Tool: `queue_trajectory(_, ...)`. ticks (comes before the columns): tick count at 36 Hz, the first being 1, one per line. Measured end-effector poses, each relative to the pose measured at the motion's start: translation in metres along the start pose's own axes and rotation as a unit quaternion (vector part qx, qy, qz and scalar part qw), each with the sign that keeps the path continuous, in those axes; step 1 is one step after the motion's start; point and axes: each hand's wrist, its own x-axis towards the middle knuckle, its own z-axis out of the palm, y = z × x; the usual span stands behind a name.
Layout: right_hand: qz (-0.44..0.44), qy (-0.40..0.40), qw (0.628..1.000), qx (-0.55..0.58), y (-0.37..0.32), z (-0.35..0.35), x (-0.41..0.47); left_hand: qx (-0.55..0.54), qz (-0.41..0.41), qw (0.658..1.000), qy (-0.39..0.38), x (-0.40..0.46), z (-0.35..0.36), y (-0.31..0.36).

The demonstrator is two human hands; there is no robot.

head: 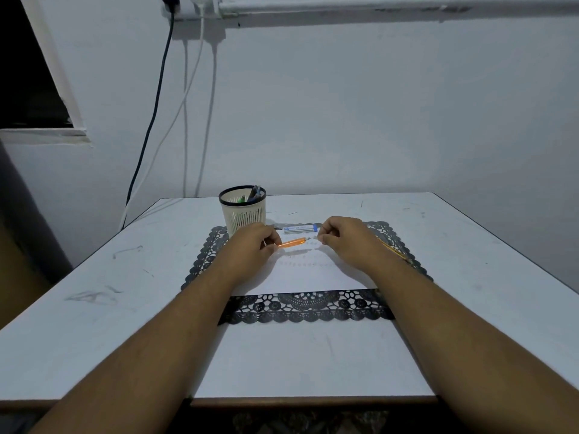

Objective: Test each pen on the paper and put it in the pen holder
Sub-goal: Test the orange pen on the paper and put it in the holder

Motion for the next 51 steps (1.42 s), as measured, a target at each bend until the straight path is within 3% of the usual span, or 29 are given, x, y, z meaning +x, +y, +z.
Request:
queue_trajectory(12, -0.026, -0.014, 0.999, -0.031, -0.004, 0.002, -0.004, -0.008, 0.01, 1.0, -0.004, -0.002, 0.001, -0.001)
queue_trajectory(24, 0.004, -0.011, 0.987, 0.163, 0.006, 0.004, 0.001, -0.019, 0.017, 1.0, 0.001, -0.001, 0.0, -0.001)
queue_trajectory(38, 0.034, -0.017, 0.96, 0.277, 0.009, 0.007, 0.003, -0.033, 0.021, 0.999, 0.007, -0.003, 0.001, 0.003)
queue_trajectory(51, 0.042, -0.014, 0.955, 0.295, 0.002, 0.008, 0.0, -0.052, 0.053, 0.997, 0.024, -0.003, 0.005, 0.002)
